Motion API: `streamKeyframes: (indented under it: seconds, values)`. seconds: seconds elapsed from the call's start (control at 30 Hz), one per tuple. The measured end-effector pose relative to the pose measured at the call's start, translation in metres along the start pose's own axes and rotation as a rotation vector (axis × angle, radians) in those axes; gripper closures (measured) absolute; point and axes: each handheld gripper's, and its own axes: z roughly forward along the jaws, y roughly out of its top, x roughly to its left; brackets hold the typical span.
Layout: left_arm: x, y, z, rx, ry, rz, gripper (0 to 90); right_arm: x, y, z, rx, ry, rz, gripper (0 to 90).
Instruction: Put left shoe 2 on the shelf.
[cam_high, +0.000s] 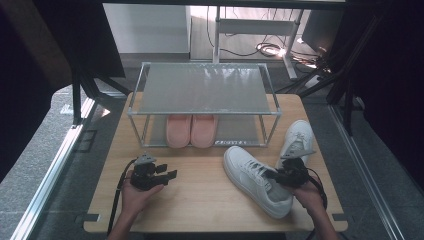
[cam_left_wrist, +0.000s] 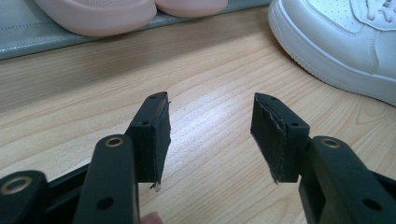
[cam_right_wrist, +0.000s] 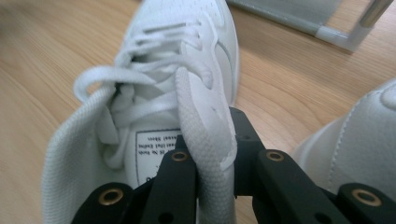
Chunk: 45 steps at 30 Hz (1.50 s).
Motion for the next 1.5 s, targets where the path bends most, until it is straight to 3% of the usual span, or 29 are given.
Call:
streamKeyframes:
  seconds: [0.7, 0.97, 1.3, 1.5]
  values:
    - [-0.001, 0.0, 0.001, 0.002, -0.004, 0.0, 48.0, 0.012, -0.001, -0.027, -0.213, 0.1, 0.097, 82.8]
    - [-0.002, 0.0, 0.002, 0.004, -0.005, -0.001, 48.0, 0.021, 0.001, -0.036, -0.297, 0.155, 0.112, 82.8]
    - [-0.002, 0.0, 0.003, 0.011, -0.006, 0.002, 48.0, 0.031, 0.009, -0.045, -0.351, 0.196, 0.107, 82.8]
    - [-0.003, -0.001, 0.005, 0.014, -0.01, 0.0, 47.9, 0.039, 0.015, -0.054, -0.396, 0.249, 0.104, 82.8]
